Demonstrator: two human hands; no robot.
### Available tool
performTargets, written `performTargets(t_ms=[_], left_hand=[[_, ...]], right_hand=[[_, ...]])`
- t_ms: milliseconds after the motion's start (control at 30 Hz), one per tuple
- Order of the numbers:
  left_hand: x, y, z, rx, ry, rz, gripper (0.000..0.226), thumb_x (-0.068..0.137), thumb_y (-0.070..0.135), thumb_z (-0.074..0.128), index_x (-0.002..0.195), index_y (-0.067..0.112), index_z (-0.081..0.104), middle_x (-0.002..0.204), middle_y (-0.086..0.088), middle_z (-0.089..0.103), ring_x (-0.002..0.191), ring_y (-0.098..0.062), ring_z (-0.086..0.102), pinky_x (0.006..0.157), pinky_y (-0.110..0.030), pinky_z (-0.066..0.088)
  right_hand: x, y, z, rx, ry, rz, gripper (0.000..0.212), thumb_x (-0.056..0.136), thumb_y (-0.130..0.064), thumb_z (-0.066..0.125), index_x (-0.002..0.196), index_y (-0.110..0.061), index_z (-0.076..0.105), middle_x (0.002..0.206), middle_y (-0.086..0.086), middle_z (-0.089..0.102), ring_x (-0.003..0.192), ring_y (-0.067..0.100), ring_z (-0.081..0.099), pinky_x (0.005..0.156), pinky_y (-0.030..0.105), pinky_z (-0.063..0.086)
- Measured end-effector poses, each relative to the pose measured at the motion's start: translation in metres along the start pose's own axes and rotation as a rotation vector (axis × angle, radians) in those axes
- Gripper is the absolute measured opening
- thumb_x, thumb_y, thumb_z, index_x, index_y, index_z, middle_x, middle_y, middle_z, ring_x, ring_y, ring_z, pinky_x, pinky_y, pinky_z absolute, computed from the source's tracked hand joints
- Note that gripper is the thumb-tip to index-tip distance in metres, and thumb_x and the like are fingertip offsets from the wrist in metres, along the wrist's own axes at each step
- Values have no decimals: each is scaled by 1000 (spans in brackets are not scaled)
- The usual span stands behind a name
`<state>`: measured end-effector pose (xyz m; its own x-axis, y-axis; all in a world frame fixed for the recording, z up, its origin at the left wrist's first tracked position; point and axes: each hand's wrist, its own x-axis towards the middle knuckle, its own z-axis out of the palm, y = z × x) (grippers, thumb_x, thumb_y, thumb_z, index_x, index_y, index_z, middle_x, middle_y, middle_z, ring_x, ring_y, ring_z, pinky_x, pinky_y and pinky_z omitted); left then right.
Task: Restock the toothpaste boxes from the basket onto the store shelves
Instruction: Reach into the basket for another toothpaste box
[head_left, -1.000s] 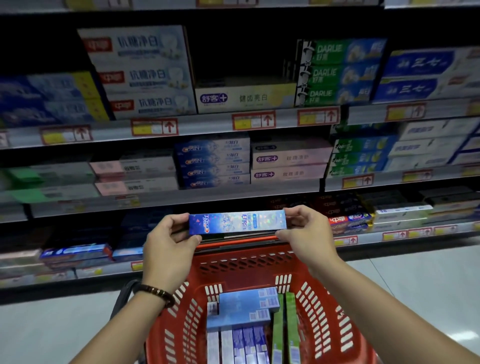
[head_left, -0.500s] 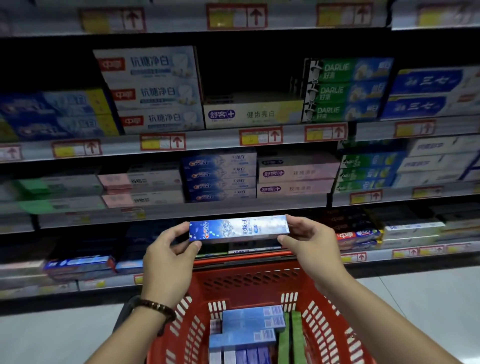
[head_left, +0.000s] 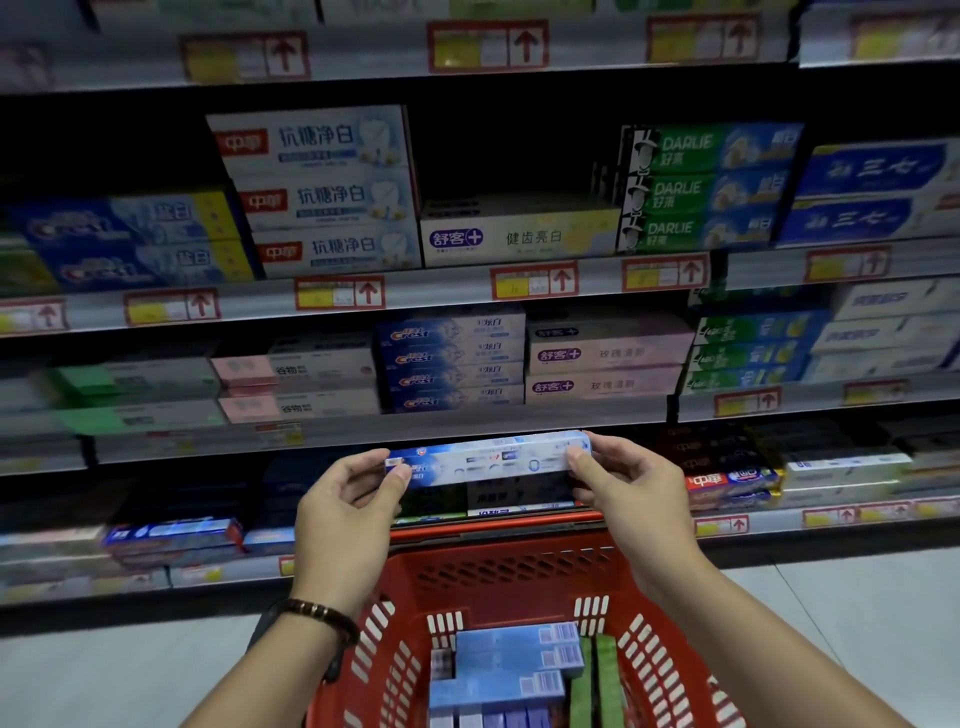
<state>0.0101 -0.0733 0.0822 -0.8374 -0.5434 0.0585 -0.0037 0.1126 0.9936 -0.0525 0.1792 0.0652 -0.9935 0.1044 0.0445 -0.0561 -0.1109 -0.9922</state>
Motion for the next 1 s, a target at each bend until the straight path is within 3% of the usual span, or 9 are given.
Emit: performTargets(t_ms=[67, 200, 333, 467, 600, 733, 867, 1000], left_hand=[[0, 0, 1, -44, 12, -8, 17, 91, 19, 79, 107, 19, 72, 96, -4, 79, 93, -21, 76, 74, -21, 61], [1, 2, 4, -152, 15, -70, 19, 90, 18, 79, 107, 12, 72, 92, -6, 80, 90, -19, 78, 89, -41, 62], [3, 6, 7, -321, 17, -161, 19, 90, 14, 79, 104, 4, 71, 91, -13, 79, 98, -31, 77, 92, -45, 61], [3, 6, 6, -261, 44, -148, 18, 90, 23, 80, 98, 7, 76, 95, -8, 79, 86, -20, 78, 83, -37, 64], [3, 5, 6, -176, 33, -112, 22, 89, 33, 80, 97, 12, 79, 89, -3, 80, 80, -21, 78, 82, -38, 62], [2, 7, 6, -109, -10, -84, 16, 87, 14, 82, 102, 16, 77, 89, -1, 81, 79, -16, 78, 84, -37, 62], [4, 6, 6, -107, -4, -55, 21, 89, 7, 79, 105, 20, 74, 93, -2, 80, 82, -15, 78, 76, -27, 62], [7, 4, 4, -111, -1, -9, 35, 91, 4, 76, 119, 24, 69, 96, 5, 77, 84, -12, 78, 74, -22, 62]], right_hand=[[0, 0, 1, 33, 8, 12, 15, 93, -17, 80, 108, -19, 78, 97, -2, 82, 98, 16, 79, 86, 36, 64], [2, 0, 4, 82, 27, 20, 17, 91, -16, 82, 107, -12, 78, 98, 6, 81, 99, 22, 79, 90, 41, 63], [3, 0, 4, 77, 25, -1, 21, 91, -16, 83, 111, -11, 78, 99, 6, 82, 98, 23, 79, 87, 39, 62], [6, 0, 4, 17, 14, -18, 24, 91, -11, 83, 114, -14, 78, 100, 0, 82, 96, 18, 79, 83, 36, 63], [9, 1, 5, -11, 54, -31, 20, 91, -11, 82, 111, -11, 79, 95, -1, 82, 91, 18, 80, 80, 34, 63], [8, 0, 5, 11, 77, -26, 17, 91, -12, 83, 107, -11, 79, 94, 1, 82, 90, 17, 80, 79, 31, 63], [8, 0, 6, 33, 55, -18, 35, 92, -7, 81, 125, -14, 73, 103, 3, 82, 94, 17, 80, 82, 35, 64], [9, -2, 10, -48, 27, -61, 38, 94, -6, 79, 131, -12, 73, 106, 0, 81, 95, 13, 79, 86, 35, 64]])
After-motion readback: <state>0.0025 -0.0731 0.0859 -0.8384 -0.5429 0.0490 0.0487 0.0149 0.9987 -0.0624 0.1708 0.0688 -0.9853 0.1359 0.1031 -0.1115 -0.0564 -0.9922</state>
